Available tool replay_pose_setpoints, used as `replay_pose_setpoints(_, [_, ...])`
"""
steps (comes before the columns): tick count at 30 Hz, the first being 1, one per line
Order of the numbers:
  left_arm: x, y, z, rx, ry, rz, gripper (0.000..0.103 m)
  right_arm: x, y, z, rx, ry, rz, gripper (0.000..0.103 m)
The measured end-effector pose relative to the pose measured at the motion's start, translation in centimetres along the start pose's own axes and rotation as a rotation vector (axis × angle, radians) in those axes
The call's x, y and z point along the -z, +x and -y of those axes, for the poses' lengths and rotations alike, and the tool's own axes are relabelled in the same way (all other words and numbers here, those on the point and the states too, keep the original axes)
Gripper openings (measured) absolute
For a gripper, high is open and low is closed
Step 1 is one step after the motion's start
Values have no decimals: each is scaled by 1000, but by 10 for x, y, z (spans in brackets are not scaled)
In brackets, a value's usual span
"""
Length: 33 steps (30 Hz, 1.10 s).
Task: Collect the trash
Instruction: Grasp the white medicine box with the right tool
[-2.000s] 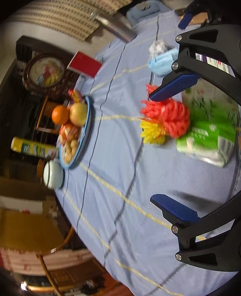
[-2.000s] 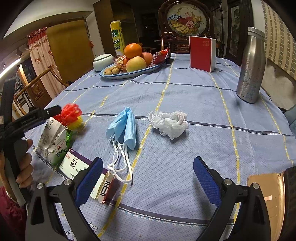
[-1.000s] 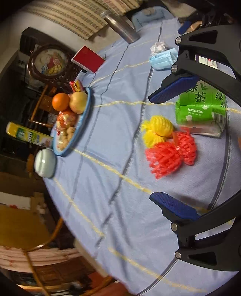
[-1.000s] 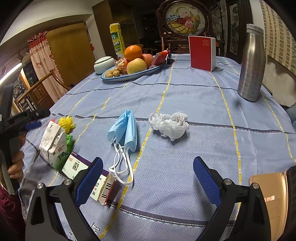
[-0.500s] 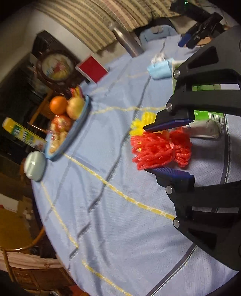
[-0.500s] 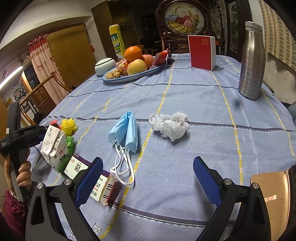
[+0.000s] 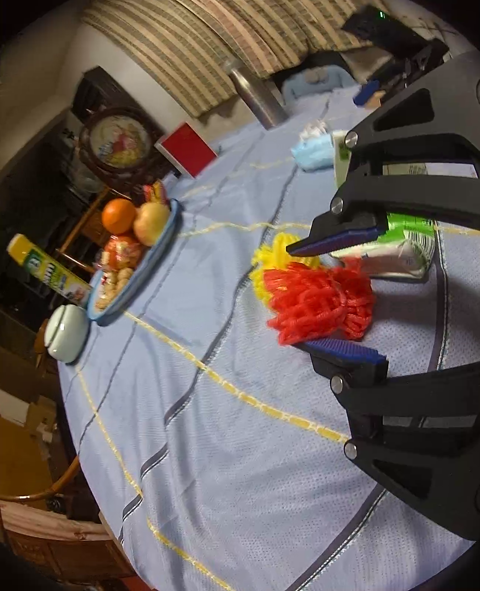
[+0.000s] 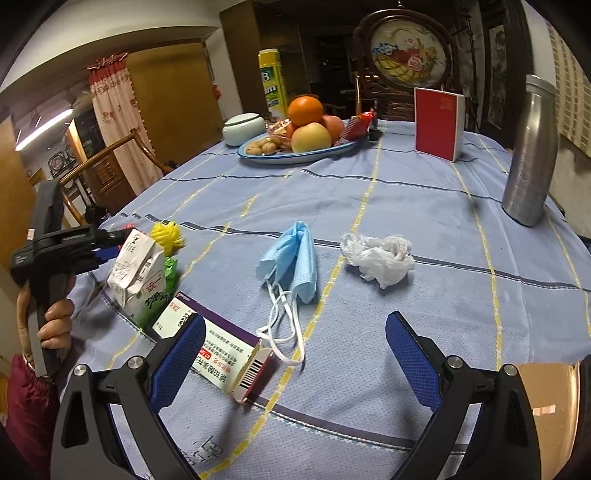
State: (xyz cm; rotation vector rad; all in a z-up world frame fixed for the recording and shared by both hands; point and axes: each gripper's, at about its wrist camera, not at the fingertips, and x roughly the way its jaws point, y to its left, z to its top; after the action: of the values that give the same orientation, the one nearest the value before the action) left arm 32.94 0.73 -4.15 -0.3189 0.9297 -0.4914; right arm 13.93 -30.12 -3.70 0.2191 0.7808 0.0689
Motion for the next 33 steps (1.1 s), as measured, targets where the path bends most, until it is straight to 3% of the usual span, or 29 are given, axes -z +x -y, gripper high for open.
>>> replay_pose_setpoints(5, [4, 10, 12, -75, 71, -37, 45, 0, -1, 0, -6, 1, 1, 96])
replay_pose_setpoints(7, [6, 7, 18, -93, 105, -9, 37, 1, -2, -1, -11, -4, 8, 96])
replay_pose_setpoints(8, [7, 3, 19, -87, 114, 11, 32, 1, -3, -2, -15, -6, 11, 94])
replay_pose_setpoints(11, [8, -13, 18, -28, 114, 87, 32, 4, -5, -9, -68, -17, 5, 91])
replay_pose_setpoints(14, [6, -20, 12, 29, 86, 113, 32, 7, -3, -28, -135, -92, -30, 91])
replay_pose_setpoints(21, [1, -27, 2, 86, 34, 130, 32, 4, 22, -61, -82, -246, -125, 91])
replay_pose_setpoints(22, [0, -29, -1, 96, 17, 138, 32, 5, 26, -63, -99, -251, -155, 91])
replay_pose_setpoints(24, [-1, -30, -7, 114, -10, 139, 32, 11, 26, -70, -226, -253, -234, 79])
replay_pose_setpoints(26, [-3, -26, -9, 102, -27, 122, 32, 18, 15, -78, -332, -280, -261, 77])
replay_pose_setpoints(31, [-2, -13, -6, 73, -21, 60, 35, 15, 5, -85, -208, -339, -188, 78])
replay_pose_setpoints(33, [-1, -11, -1, 38, -1, 55, 44, 11, 9, -82, -197, -309, -184, 78])
